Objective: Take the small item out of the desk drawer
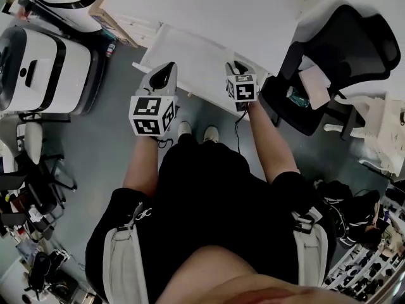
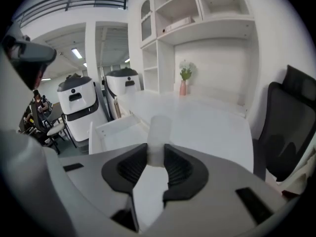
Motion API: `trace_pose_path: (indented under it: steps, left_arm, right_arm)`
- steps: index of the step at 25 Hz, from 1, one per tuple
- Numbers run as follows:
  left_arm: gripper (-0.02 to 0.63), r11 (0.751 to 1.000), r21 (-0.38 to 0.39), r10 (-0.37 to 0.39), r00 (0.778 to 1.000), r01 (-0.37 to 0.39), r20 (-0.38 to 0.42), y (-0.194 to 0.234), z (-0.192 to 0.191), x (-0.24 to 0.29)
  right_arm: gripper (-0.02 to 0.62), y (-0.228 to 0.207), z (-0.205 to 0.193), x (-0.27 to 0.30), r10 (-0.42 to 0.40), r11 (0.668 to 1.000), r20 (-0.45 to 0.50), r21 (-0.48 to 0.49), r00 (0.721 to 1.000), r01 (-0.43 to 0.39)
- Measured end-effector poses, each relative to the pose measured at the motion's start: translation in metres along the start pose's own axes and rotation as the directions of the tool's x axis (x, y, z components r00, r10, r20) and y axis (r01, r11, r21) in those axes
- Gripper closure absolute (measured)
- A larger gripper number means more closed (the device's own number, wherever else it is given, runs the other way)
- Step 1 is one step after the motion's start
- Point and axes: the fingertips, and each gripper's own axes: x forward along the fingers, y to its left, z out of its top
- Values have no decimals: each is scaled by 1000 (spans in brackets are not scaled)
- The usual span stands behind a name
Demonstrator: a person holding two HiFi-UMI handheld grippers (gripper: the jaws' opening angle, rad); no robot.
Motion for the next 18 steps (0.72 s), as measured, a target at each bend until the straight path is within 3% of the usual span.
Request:
trace_pose_path:
  steps: [4,8,13,18]
  left_arm:
    - [594,998,21,-58,998,58,32,-19,16,7]
    - [594,992,50,-118,991,115,70,-38,37,14]
    - [594,980,87,-188,976,179,106,-62,60,20]
    - [594,961,124,-264,956,249,128,-91,78,27]
  right_arm:
    - [489,-6,45,-51,-38,999,140,10,989,37]
    - [491,-17,86,-104,-96,995,280,37,955,89]
    - [492,-33,119,-174,-189,982,421,85,887,169]
    - [495,-57,124,-243,-340,940,521,202,783,275]
